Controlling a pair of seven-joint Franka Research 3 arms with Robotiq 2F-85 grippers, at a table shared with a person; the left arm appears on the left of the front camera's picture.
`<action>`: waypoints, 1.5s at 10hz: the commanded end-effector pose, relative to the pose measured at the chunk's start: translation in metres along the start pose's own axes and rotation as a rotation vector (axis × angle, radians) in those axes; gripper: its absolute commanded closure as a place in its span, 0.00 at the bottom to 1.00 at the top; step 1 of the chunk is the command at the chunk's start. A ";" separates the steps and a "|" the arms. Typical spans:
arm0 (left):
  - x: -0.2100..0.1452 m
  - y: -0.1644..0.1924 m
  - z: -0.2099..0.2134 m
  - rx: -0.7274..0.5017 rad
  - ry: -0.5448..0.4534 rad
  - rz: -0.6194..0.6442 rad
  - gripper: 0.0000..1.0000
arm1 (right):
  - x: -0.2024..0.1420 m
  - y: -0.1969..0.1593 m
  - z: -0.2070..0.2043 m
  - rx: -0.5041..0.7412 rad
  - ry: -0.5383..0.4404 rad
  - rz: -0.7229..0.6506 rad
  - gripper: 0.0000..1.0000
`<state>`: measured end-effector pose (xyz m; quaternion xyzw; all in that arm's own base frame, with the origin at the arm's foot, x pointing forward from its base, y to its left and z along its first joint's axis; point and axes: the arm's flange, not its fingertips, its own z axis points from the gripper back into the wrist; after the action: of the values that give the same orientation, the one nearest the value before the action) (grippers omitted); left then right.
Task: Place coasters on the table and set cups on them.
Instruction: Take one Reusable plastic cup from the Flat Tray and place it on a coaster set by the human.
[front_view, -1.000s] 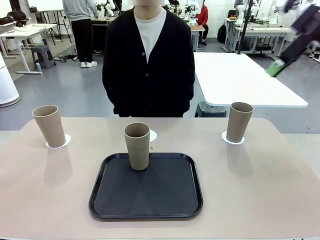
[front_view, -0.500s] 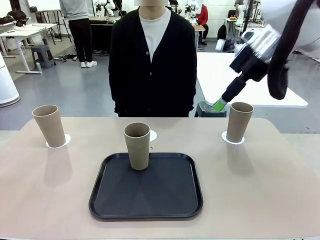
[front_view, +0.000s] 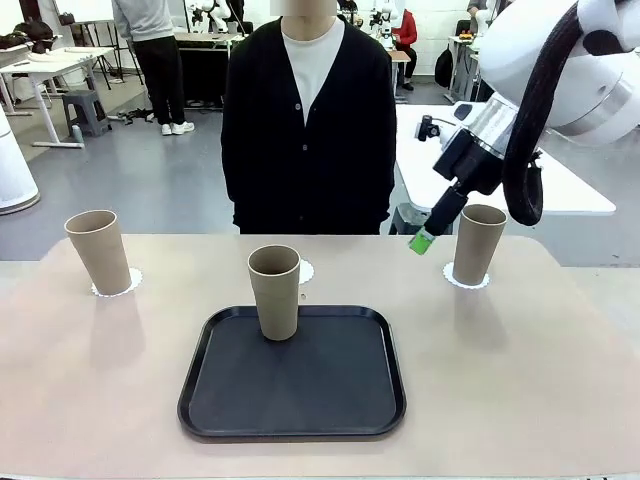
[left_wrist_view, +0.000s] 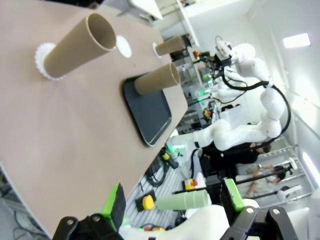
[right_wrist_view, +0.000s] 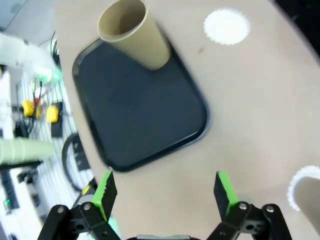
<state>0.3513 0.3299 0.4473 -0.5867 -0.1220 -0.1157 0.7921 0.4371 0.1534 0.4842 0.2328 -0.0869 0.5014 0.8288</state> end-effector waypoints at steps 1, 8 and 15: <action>-0.001 -0.002 0.002 0.006 -0.002 0.011 0.00 | 0.007 -0.002 0.000 -0.055 -0.025 0.011 0.00; -0.001 -0.002 0.002 0.006 -0.002 0.011 0.00 | 0.012 -0.010 -0.021 -0.185 -0.195 0.302 0.00; -0.001 -0.002 0.002 0.006 -0.002 0.011 0.00 | 0.040 -0.038 -0.107 -0.060 -0.633 0.593 0.00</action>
<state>0.3512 0.3300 0.4474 -0.5867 -0.1221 -0.1157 0.7921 0.4796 0.2319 0.4050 0.2893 -0.4138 0.6205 0.6000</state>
